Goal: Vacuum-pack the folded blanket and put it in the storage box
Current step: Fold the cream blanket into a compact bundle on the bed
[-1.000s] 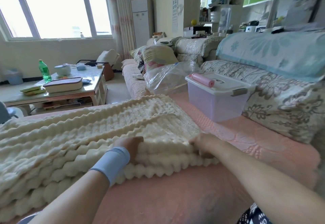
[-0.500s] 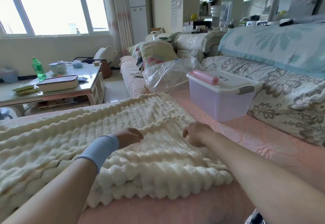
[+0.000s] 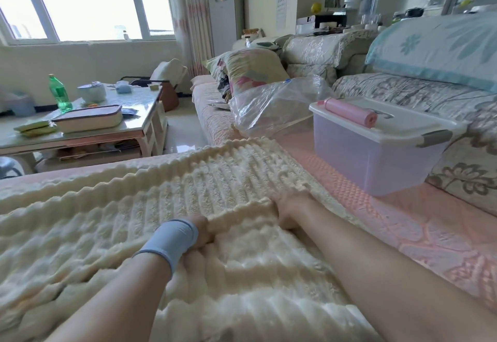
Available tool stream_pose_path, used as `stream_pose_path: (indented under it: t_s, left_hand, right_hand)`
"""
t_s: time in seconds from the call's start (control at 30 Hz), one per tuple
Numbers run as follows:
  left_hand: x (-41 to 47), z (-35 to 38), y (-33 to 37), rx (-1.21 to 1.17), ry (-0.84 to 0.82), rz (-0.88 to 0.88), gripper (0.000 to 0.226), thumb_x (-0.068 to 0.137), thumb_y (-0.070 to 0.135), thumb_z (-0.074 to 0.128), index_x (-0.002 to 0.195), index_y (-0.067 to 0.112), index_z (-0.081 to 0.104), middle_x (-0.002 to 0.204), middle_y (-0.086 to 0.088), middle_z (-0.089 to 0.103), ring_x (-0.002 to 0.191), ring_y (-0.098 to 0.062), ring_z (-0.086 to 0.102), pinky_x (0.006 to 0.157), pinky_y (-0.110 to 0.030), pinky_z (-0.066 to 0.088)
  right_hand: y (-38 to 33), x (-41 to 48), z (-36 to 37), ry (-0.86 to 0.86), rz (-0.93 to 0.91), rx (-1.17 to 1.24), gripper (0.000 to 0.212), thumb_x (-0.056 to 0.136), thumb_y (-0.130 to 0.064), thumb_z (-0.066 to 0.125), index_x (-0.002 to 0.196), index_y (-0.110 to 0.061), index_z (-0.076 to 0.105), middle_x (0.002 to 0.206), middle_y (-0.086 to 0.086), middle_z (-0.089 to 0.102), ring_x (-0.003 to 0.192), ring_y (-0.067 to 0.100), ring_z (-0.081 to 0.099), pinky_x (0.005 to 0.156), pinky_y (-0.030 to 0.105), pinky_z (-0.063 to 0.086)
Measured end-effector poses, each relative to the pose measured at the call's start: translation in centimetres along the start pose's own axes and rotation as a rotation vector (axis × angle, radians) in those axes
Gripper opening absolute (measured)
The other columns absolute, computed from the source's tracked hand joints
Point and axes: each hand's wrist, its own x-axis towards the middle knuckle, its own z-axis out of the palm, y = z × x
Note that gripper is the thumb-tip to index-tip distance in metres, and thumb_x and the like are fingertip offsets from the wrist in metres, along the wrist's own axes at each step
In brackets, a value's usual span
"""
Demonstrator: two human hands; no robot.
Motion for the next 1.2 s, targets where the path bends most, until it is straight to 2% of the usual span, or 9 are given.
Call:
stream_pose_path:
  t_s: [0.1, 0.17, 0.23, 0.37, 0.47, 0.57, 0.7, 0.87, 1.2]
  left_hand:
    - [1.4, -2.3, 0.8, -0.001, 0.148, -0.026, 0.031, 0.100, 0.027, 0.042, 0.126, 0.015, 0.055, 0.125, -0.010, 0.061, 0.113, -0.028, 0.059, 0.090, -0.034, 0.046]
    - [2.4, -3.7, 1.2, 0.016, 0.415, -0.086, 0.025, 0.098, 0.032, 0.040, 0.120, 0.027, 0.051, 0.120, -0.005, 0.061, 0.107, -0.027, 0.059, 0.082, -0.034, 0.046]
    - [2.8, -3.4, 1.7, 0.080, 0.556, -0.139, 0.034, 0.093, 0.031, 0.045, 0.128, 0.032, 0.043, 0.134, -0.004, 0.049, 0.123, -0.026, 0.045, 0.096, -0.038, 0.037]
    - [2.7, -0.9, 2.5, 0.241, 0.533, -0.115, 0.055, 0.087, 0.028, 0.053, 0.138, 0.029, 0.032, 0.147, -0.008, 0.027, 0.135, -0.030, 0.027, 0.108, -0.044, 0.027]
    - [2.8, -0.5, 2.9, -0.050, 0.229, 0.003, 0.042, 0.096, 0.043, 0.044, 0.136, 0.029, 0.043, 0.141, -0.005, 0.047, 0.125, -0.029, 0.047, 0.102, -0.041, 0.042]
    - [1.3, -0.7, 3.0, -0.228, -0.027, 0.062, 0.054, 0.101, 0.044, 0.037, 0.150, 0.023, 0.028, 0.151, -0.009, 0.038, 0.135, -0.030, 0.039, 0.110, -0.042, 0.034]
    - [-1.9, -3.0, 1.5, -0.290, 0.166, 0.102, 0.056, 0.102, 0.033, 0.040, 0.154, 0.028, 0.018, 0.156, -0.007, 0.029, 0.136, -0.032, 0.039, 0.106, -0.042, 0.036]
    - [-9.1, -4.0, -1.7, -0.183, 0.435, 0.137, 0.044, 0.101, 0.020, 0.042, 0.143, 0.033, 0.038, 0.148, 0.001, 0.038, 0.124, -0.026, 0.050, 0.097, -0.038, 0.046]
    - [-20.9, -0.4, -20.1, -0.151, 0.320, -0.284, 0.030, 0.090, 0.025, 0.052, 0.119, 0.031, 0.050, 0.129, 0.001, 0.051, 0.113, -0.022, 0.052, 0.097, -0.038, 0.047]
  right_hand:
    - [0.9, 0.7, -0.7, 0.159, 0.071, -0.175, 0.050, 0.087, -0.033, 0.044, 0.136, -0.026, 0.051, 0.133, 0.004, 0.059, 0.122, 0.024, 0.057, 0.096, 0.041, 0.043]
    - [2.1, 1.0, -1.5, 0.322, 0.162, -0.148, 0.041, 0.094, -0.029, 0.036, 0.131, -0.024, 0.056, 0.130, 0.004, 0.062, 0.122, 0.024, 0.056, 0.099, 0.041, 0.039]
    - [3.3, 1.2, -1.0, 0.371, 0.226, -0.079, 0.039, 0.098, -0.025, 0.039, 0.136, -0.025, 0.047, 0.137, 0.009, 0.053, 0.127, 0.027, 0.046, 0.104, 0.044, 0.036]
    - [3.8, 0.2, 1.3, 0.170, 0.138, -0.169, 0.102, 0.085, -0.014, 0.067, 0.157, -0.021, -0.004, 0.159, 0.021, 0.006, 0.146, 0.038, 0.015, 0.115, 0.055, 0.024]
    - [3.6, -0.4, 1.2, 0.264, 0.005, 0.008, 0.069, 0.096, -0.028, 0.051, 0.155, -0.039, 0.016, 0.166, 0.006, 0.008, 0.147, 0.031, 0.021, 0.116, 0.056, 0.024]
    - [2.7, -2.3, 1.7, -0.023, 0.050, 0.172, 0.056, 0.104, -0.046, 0.030, 0.156, -0.047, 0.009, 0.168, 0.004, -0.002, 0.153, 0.033, 0.007, 0.118, 0.063, 0.014]
    - [0.0, -5.8, 0.1, 0.058, 0.089, 0.045, 0.075, 0.096, -0.016, 0.047, 0.159, -0.026, 0.008, 0.164, 0.017, 0.014, 0.150, 0.037, 0.018, 0.116, 0.060, 0.022]
    - [-7.7, -11.6, -5.8, 0.340, -0.289, 0.219, 0.058, 0.096, -0.016, 0.038, 0.151, -0.033, 0.034, 0.151, 0.002, 0.044, 0.134, 0.027, 0.046, 0.108, 0.043, 0.038]
    - [-24.4, -15.3, -9.3, 0.256, -0.607, 0.548, 0.044, 0.100, -0.021, 0.045, 0.141, -0.036, 0.050, 0.147, 0.002, 0.051, 0.129, 0.024, 0.052, 0.103, 0.033, 0.046]
